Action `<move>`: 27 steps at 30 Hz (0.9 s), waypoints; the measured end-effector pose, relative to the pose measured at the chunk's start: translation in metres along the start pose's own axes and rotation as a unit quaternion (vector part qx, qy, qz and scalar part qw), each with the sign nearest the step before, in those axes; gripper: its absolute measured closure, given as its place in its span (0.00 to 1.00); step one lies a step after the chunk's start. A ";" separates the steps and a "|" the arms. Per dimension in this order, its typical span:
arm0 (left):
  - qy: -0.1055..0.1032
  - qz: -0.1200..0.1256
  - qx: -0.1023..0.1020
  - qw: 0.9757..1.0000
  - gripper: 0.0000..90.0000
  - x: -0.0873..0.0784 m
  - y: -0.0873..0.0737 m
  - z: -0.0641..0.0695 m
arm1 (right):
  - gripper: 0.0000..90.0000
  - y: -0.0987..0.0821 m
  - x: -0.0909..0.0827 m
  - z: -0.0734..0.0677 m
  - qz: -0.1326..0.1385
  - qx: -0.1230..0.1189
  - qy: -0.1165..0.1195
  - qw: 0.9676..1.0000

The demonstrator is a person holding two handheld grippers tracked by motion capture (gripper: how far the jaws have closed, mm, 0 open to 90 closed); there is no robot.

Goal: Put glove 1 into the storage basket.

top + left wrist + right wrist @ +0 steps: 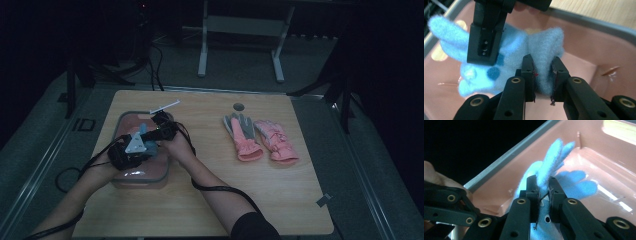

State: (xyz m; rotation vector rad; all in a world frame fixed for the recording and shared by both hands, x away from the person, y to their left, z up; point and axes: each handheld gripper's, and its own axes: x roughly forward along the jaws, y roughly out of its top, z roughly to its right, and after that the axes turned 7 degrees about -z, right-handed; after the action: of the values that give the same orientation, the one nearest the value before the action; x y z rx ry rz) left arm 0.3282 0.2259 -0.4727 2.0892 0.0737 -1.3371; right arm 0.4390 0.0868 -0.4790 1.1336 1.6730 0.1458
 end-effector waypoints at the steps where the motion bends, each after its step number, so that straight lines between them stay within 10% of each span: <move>1: -0.003 0.000 -0.006 1.000 0.86 0.002 0.000 -0.002 | 0.90 0.000 0.002 0.002 0.000 0.000 -0.008 1.000; 6: -0.021 -0.032 -0.009 0.999 0.86 0.019 0.002 -0.003 | 0.59 -0.001 0.003 0.010 -0.005 0.017 -0.016 1.000; 16: -0.053 -0.074 -0.017 0.996 0.74 0.035 0.005 -0.002 | 0.36 -0.002 -0.026 0.010 0.033 0.016 -0.023 0.999; 18: -0.045 -0.068 -0.035 0.996 0.51 0.034 0.006 -0.002 | 0.30 -0.004 -0.033 0.011 0.041 0.016 -0.017 0.999; 27: -0.061 0.026 -0.135 0.989 0.16 0.013 0.003 -0.008 | 0.21 -0.019 -0.069 0.007 0.064 -0.013 0.001 0.998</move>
State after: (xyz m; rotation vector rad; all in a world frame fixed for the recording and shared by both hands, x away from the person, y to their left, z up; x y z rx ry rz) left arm 0.3416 0.2241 -0.4796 1.7696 0.1391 -1.3409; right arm 0.4322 0.0231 -0.4464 1.2202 1.5955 0.2493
